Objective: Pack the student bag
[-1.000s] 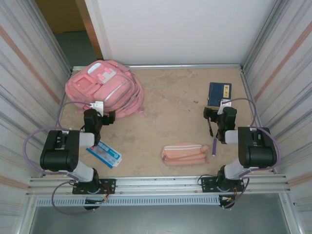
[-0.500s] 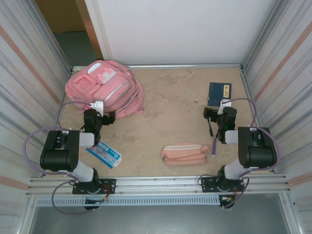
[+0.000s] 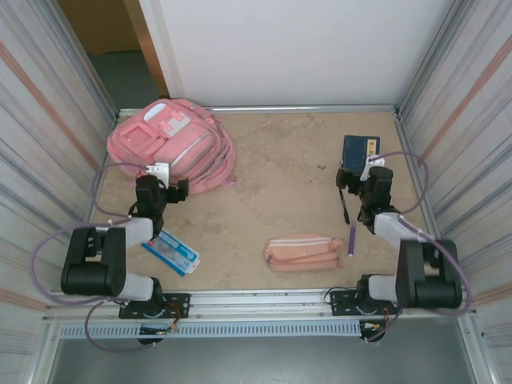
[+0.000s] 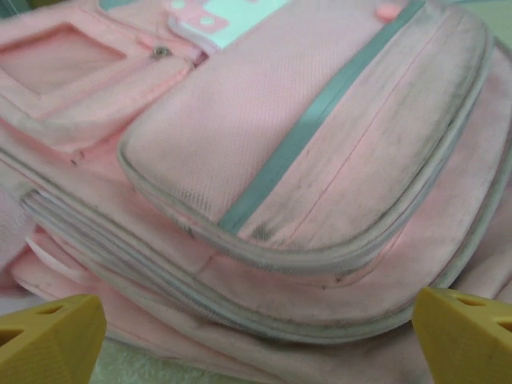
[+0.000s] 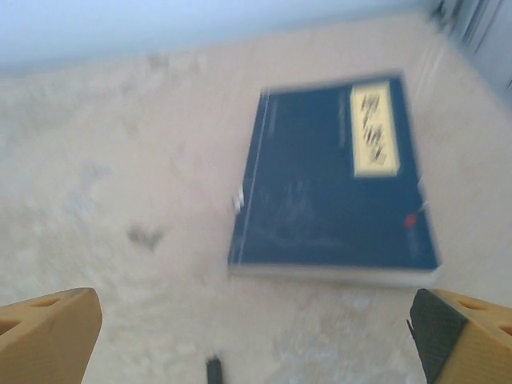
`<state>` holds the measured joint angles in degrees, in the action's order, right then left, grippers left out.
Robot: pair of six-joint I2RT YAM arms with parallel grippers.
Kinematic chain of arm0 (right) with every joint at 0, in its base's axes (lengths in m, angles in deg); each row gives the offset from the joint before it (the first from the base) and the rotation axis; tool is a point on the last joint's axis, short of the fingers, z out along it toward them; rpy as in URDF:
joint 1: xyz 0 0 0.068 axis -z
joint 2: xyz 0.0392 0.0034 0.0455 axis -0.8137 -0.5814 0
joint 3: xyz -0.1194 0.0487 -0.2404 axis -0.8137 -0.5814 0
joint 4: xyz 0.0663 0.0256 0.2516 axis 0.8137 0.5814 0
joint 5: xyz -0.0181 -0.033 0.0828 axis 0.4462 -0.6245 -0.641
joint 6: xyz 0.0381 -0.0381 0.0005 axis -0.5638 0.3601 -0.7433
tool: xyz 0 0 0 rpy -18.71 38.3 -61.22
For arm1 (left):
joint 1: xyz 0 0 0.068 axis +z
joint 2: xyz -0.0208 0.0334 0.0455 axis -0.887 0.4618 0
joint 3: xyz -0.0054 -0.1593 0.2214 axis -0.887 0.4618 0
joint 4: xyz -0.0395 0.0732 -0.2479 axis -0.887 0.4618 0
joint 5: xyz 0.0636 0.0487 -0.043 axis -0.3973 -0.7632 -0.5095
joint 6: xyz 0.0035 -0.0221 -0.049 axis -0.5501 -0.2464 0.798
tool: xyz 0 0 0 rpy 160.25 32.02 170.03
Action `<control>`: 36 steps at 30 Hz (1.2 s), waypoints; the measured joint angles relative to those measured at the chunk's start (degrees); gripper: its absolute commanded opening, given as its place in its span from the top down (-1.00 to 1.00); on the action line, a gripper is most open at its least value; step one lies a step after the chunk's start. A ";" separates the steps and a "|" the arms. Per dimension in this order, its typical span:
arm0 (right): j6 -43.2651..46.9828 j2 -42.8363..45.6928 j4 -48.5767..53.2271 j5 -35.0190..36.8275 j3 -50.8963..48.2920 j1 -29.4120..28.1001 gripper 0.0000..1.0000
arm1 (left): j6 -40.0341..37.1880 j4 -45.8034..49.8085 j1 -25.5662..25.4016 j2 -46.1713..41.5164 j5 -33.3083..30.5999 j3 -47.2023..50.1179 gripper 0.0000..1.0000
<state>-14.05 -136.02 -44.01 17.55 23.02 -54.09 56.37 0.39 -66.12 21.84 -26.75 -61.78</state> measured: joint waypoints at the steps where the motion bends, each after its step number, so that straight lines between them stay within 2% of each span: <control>1: -0.96 3.23 2.40 0.17 1.14 -0.35 -0.97 | 0.02 2.67 -1.27 -2.10 -1.99 -0.96 -0.97; 5: -5.86 13.99 12.79 -0.42 6.43 -3.98 -0.97 | 4.68 13.86 -6.38 -11.04 -9.42 -6.67 -0.97; 8: -7.58 16.74 18.75 -1.90 7.80 -9.35 -0.98 | 14.93 20.87 -3.80 -12.48 -11.89 -11.50 -0.97; 13: -7.80 14.58 29.49 -2.71 9.01 -21.49 -0.98 | 27.54 30.51 3.15 -3.52 -9.99 -16.59 -0.93; 15: -8.13 13.73 32.81 -2.38 9.18 -25.62 -0.98 | 30.60 36.39 3.28 2.49 -9.16 -20.39 -0.70; 20: -9.53 10.08 36.96 -1.31 10.40 -30.10 -0.98 | 34.58 45.62 3.13 13.09 -6.58 -30.03 -0.58; 25: -10.32 4.92 40.92 0.20 14.71 -34.16 -0.98 | 37.46 49.24 2.12 17.49 -6.01 -34.53 -0.18; 32: -10.21 -2.29 43.36 2.14 22.14 -37.46 -0.98 | 37.53 49.86 1.22 18.36 -6.05 -35.21 -0.17; 36: -10.03 -6.29 43.93 3.13 24.87 -38.16 -0.98 | 37.07 49.75 1.22 18.34 -3.89 -35.28 -0.13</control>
<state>-24.09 -142.31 -0.07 20.68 47.90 -92.26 93.44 50.14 -64.89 40.18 -30.64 -97.06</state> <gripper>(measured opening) 0.988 0.584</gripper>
